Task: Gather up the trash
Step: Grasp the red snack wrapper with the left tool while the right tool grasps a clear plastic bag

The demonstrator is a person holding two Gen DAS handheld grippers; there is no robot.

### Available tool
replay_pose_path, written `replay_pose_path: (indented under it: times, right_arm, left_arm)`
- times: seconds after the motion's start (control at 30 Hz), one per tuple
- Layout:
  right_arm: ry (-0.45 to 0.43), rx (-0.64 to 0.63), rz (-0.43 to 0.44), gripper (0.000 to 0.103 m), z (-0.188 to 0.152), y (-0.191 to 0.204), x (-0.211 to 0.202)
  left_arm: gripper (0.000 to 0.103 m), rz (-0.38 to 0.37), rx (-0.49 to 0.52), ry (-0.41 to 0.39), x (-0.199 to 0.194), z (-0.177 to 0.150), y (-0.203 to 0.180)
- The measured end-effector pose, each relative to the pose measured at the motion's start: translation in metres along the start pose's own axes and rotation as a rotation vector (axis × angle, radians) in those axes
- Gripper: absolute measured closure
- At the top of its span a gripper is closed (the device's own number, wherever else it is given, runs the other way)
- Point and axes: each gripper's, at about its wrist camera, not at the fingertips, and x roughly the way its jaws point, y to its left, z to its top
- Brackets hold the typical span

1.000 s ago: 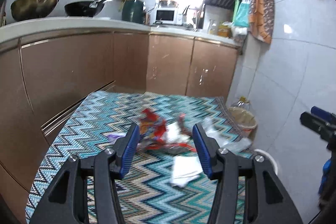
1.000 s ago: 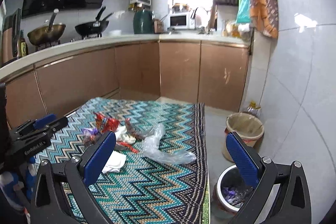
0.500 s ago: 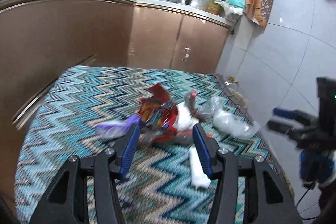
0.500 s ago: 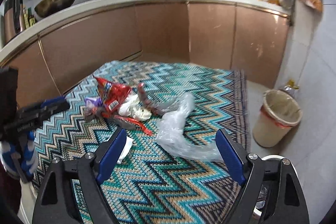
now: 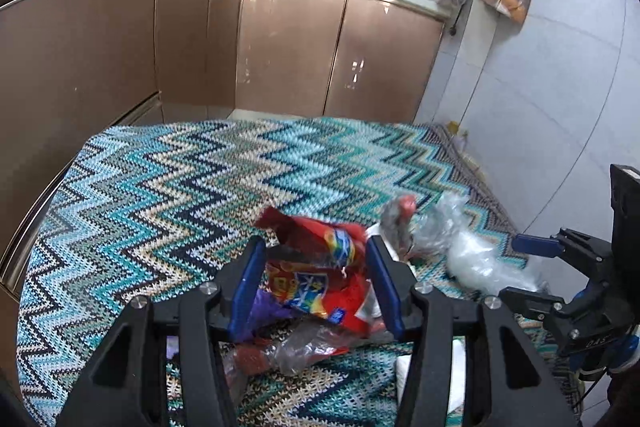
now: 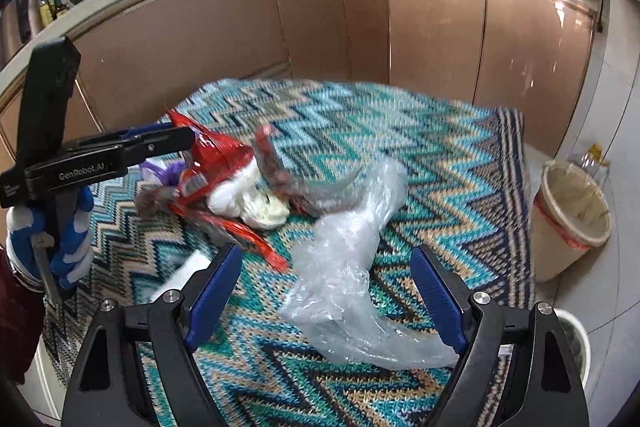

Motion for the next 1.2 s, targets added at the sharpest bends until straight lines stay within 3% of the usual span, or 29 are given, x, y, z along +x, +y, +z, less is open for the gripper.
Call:
replay_pose_path:
  times: [0.03,0.1,0.13,0.2,0.23,0.3,0.53,0.93,1.2]
  right_arm:
    - [0.014,0.010,0.011,0.029,-0.002,-0.002,0.004]
    - [0.041,0.035,0.026,0.054,-0.005,-0.006,0.011]
    - [0.050,0.043,0.028,0.059,-0.007,-0.008,0.014]
    - [0.061,0.059,0.042,0.075,-0.010,-0.012,0.015]
    - [0.061,0.065,0.048,0.078,-0.011,-0.013,0.015]
    - [0.055,0.073,0.052,0.089,-0.012,-0.015,0.013]
    - [0.010,0.098,0.062,0.095,-0.015,-0.019,-0.007]
    - [-0.114,0.091,0.069,0.095,-0.007,-0.010,-0.060]
    - [-0.185,0.105,0.061,0.096,-0.014,-0.017,-0.100]
  left_arm:
    - [0.069,-0.005,0.000,0.008,0.002,-0.001,0.000]
    - [0.081,-0.010,-0.002,0.016,0.004,-0.001,0.000]
    - [0.087,-0.010,-0.001,0.017,0.004,-0.001,-0.001]
    - [0.091,-0.006,-0.004,0.021,0.004,0.000,0.000]
    - [0.098,-0.004,-0.005,0.023,0.005,0.000,0.000]
    - [0.100,0.003,-0.006,0.022,0.005,0.000,0.001]
    - [0.103,0.003,-0.004,-0.022,-0.014,-0.002,-0.003]
    - [0.103,0.025,0.000,-0.123,-0.071,0.009,-0.011]
    - [0.103,0.005,0.034,-0.152,-0.095,0.017,-0.041]
